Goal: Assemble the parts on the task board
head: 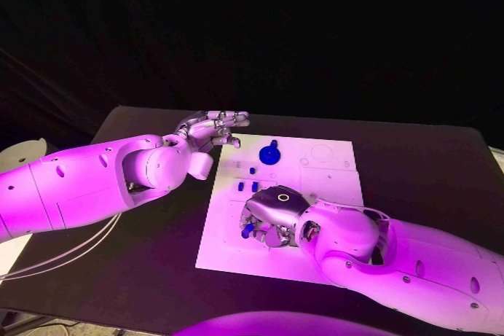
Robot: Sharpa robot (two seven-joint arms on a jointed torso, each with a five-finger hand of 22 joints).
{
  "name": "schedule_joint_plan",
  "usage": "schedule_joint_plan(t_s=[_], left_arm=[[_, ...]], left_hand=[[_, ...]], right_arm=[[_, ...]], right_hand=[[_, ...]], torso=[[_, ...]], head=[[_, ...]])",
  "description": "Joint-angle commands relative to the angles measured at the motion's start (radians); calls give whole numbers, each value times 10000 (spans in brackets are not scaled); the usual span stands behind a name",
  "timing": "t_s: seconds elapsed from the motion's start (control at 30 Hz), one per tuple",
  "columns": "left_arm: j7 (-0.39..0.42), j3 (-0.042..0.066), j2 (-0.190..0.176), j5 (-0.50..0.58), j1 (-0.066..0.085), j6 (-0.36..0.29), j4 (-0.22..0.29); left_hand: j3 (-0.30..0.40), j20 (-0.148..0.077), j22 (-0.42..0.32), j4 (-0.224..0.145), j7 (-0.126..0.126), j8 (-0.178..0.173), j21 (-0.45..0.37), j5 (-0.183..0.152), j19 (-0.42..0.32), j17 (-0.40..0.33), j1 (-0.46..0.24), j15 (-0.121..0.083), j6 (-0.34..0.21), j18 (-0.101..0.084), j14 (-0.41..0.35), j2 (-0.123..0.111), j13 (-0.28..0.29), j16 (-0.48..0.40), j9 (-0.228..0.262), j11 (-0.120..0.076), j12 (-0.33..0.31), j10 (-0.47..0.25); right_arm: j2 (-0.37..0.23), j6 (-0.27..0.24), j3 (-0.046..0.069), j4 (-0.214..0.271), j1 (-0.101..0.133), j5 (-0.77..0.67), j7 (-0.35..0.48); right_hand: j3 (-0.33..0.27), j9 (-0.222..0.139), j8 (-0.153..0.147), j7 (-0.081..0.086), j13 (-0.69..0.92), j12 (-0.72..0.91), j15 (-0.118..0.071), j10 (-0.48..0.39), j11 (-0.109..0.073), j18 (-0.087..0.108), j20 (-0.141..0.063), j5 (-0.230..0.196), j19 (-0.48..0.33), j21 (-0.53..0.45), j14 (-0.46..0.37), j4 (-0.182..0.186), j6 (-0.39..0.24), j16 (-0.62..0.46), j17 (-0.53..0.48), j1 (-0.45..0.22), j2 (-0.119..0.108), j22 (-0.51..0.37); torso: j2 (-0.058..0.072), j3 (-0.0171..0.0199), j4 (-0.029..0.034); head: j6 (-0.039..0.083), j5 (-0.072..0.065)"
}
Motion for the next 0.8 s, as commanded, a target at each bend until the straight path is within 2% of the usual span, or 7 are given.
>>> schedule_joint_plan(t_s=[0.03, 0.13, 0.2, 0.37, 0.6, 0.7, 0.8], left_arm=[[28, 5, 24, 35, 8, 190, 17], [22, 5, 24, 35, 8, 184, 19], [19, 5, 19, 35, 8, 179, 21], [10, 5, 4, 35, 9, 178, 25], [-25, 4, -8, 35, 9, 198, 27], [-35, 4, -13, 35, 9, 205, 19], [-44, 3, -20, 35, 8, 217, 11]], left_hand=[[0, -4, -14, -55, 8, 6, -65, 62, -52, -31, 6, 9, -92, 84, -97, 19, -7, -2, -1, 9, 63, -102], [0, -4, -14, -55, 8, 6, -65, 62, -52, -31, 6, 9, -92, 84, -97, 19, -7, -2, -1, 9, 63, -102], [0, -4, -14, -55, 8, 6, -65, 62, -52, -31, 6, 9, -92, 84, -97, 19, -7, -2, -1, 9, 63, -102], [0, -4, -14, -55, 8, 6, -65, 62, -52, -31, 6, 9, -92, 84, -97, 19, -7, -2, -1, 9, 63, -102], [-5, -3, -15, -61, 8, 8, -65, 60, -55, -48, 6, 11, -95, 84, -106, 16, -8, -4, 0, 12, 66, -121], [-5, -3, -15, -61, 8, 8, -65, 60, -55, -48, 6, 11, -95, 84, -106, 16, -8, -4, 0, 12, 66, -121], [-9, -2, -15, -64, 9, 9, -65, 59, -58, -52, 3, 13, -99, 84, -109, 14, -9, -3, -1, 14, 66, -135]], right_arm=[[125, 743, -44, -107, -20, -291, -282], [206, 754, -67, -182, -19, -259, -299], [243, 677, -82, -225, -19, -200, -298], [275, 343, -101, -276, -19, -136, -277], [199, -366, -107, -253, -21, -73, -234], [91, -836, -107, -183, -26, -58, -205], [-169, -1420, -97, -14, -33, 9, -120]], right_hand=[[-44, 135, -13, 7, -5, -72, 43, 88, -98, -102, 84, 39, -23, 6, 337, -2, 13, 4, -17, -189, -29, -18], [-112, 99, -147, 71, -41, -128, 107, -144, -24, -99, 119, 47, -49, -22, 334, 63, -182, -4, -41, -391, -110, -64], [-198, 23, -282, 198, -70, -139, 203, -526, 100, -95, 188, 51, -87, -67, 322, 168, -502, -29, -93, -627, -247, -137], [-572, -291, -286, 536, -75, -121, 454, -1592, 412, -29, 405, 57, -266, -295, 293, 313, -1614, -50, -170, -1027, -612, -508], [-1544, -424, -274, 446, -43, -43, 529, -2781, 493, 56, 517, 83, -441, -516, 221, 311, -2708, -110, -360, -945, -566, -854], [-1972, -414, -266, 316, -34, -2, 554, -2978, 523, 73, 526, 91, -482, -575, 202, 383, -2893, -128, -415, -869, -554, -951], [-2451, -405, -261, 327, -25, 92, 557, -3055, 526, 77, 528, 93, -483, -594, 204, 504, -3015, -114, -431, -677, -540, -989]], torso=[[-9, -13, 11], [-7, -11, 10], [-5, -10, 10], [-4, -3, -2], [-7, 7, 0], [-3, 12, 1], [-5, 15, -2]], head=[[-9, -15], [-10, -11], [-11, -11], [-9, 5], [11, -3], [21, -14], [41, -46]])
